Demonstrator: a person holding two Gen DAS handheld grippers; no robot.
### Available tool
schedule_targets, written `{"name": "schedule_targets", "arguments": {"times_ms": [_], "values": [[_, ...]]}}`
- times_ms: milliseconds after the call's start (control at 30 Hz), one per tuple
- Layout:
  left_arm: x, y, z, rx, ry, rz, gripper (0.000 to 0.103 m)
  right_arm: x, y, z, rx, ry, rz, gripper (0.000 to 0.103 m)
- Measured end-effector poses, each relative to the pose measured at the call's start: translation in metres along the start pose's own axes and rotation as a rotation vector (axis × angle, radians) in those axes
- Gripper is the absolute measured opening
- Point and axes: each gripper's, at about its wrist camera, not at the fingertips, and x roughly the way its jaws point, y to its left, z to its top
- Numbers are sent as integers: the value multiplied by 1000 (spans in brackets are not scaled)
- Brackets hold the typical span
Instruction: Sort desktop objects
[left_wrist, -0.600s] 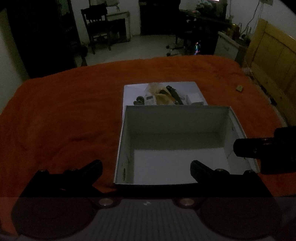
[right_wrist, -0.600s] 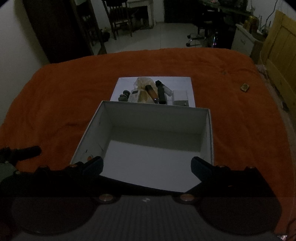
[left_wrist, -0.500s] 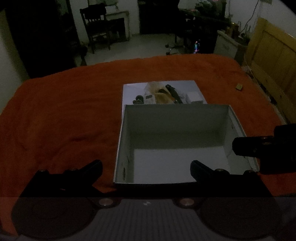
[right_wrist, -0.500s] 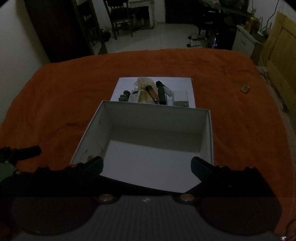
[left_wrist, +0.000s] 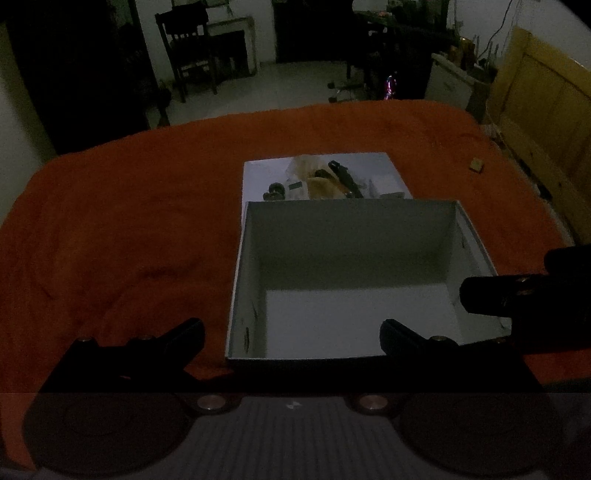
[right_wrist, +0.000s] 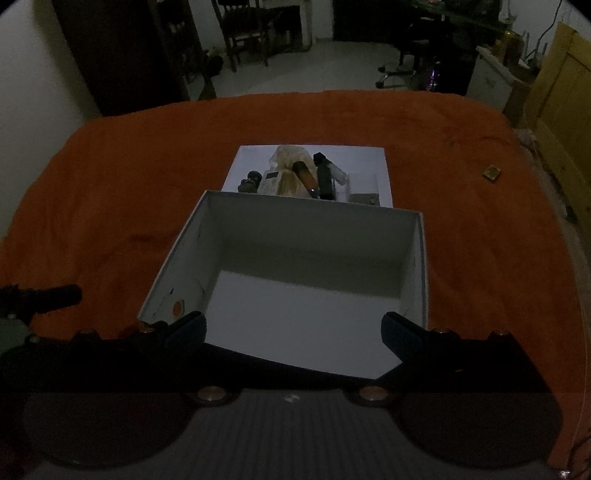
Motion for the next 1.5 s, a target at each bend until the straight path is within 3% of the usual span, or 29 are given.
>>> {"name": "schedule_targets", "arguments": {"times_ms": [367,400,1500], "values": [[2,4,3,2,7,-7,103,2,0,-12,-4,3,-2,103],[3,4,3,3,8,-7,103,3,3,0,-10,12,-3,103],[10,2,-1,8,57,-2,103,8,1,-3,-30,47,-4,103]]}}
